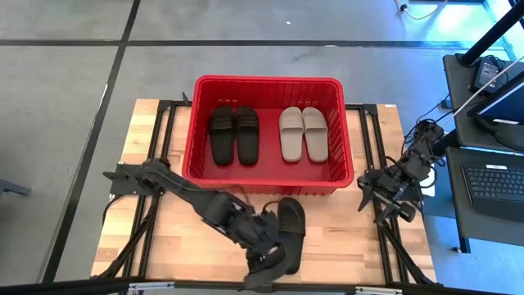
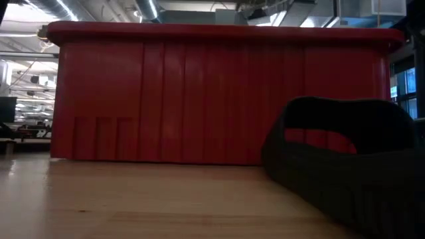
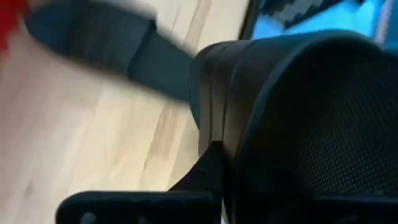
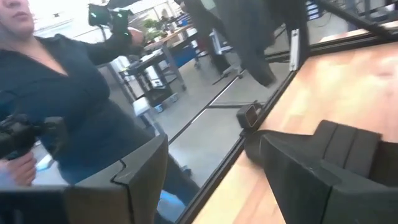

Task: Pick and place slides into bin
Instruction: Put the black slide into the red bin

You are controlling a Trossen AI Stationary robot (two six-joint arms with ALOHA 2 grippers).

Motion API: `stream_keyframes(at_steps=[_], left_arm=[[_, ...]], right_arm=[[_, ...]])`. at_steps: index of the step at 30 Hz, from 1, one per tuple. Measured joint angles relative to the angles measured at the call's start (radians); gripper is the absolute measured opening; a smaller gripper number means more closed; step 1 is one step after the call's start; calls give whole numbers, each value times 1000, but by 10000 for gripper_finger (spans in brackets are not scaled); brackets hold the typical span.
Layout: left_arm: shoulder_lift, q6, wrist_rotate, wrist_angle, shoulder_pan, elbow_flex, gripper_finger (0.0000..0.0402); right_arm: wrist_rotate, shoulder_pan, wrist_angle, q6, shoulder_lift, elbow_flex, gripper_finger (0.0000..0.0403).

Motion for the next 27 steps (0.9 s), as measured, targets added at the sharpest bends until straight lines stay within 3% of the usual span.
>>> stream_keyframes(at_steps=[8,15,17,21,27], left_arm=[[-173,194,-349,0,3,0,6],[-266,285,-786,-240,29,1,6],[-273,283,-870,-337,50,1,6],[-286,412,-913,-331,121,-30,6],[-293,571,-947,-332,284,-69,6]], right_arm=[[106,0,1,1,0,0,255],[120,0,52,6,0,0,255],[120,0,58,2,0,4,255],[201,0,100,-72,0,30,255],[291,0,222,-305,0,87,255]])
